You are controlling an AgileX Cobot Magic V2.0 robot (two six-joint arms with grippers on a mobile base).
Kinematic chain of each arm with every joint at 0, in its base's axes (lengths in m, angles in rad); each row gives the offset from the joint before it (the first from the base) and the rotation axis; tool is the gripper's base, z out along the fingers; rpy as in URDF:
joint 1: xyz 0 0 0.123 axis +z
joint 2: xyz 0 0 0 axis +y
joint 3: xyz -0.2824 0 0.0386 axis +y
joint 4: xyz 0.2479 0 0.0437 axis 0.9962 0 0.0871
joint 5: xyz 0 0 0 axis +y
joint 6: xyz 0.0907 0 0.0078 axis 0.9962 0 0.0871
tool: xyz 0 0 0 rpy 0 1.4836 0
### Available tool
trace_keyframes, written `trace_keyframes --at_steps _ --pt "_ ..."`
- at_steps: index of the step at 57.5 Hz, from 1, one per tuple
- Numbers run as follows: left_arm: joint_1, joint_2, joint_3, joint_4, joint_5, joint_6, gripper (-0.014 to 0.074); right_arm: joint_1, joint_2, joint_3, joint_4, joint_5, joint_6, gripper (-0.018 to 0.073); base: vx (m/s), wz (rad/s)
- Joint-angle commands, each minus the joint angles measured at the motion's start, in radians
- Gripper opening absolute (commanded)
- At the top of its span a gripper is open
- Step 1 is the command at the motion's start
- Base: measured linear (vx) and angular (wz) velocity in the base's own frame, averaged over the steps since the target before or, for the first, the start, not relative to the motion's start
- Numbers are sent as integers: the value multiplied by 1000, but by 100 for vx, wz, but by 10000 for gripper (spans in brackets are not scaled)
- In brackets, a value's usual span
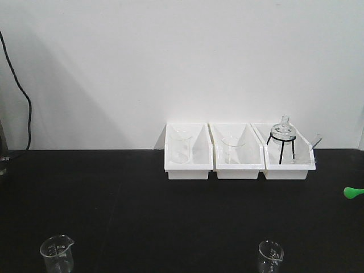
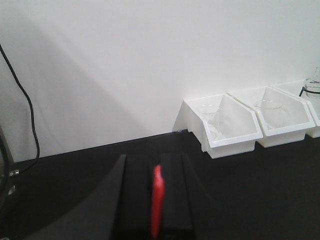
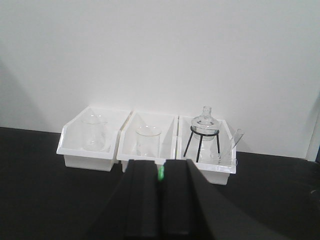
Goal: Sort red and green spoons into left cabinet
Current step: 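Lift the red spoon out of the beaker with the left gripper, then drive the base away from the bench holding both spoons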
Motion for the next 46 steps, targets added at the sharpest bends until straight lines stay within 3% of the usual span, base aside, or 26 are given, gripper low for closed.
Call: trace_keyframes --at_steps 1,24,46 --pt "-5 -9 -28 -8 -73 -10 -3 -4 -9 -37 1 -66 2 -3 0 2" --pt "-5 -9 -28 -8 -73 -10 -3 -4 -9 -37 1 -66 2 -3 -3 12" --pt "-5 -9 -28 -8 -73 -10 -3 -4 -9 -37 1 -66 2 -3 -10 39"
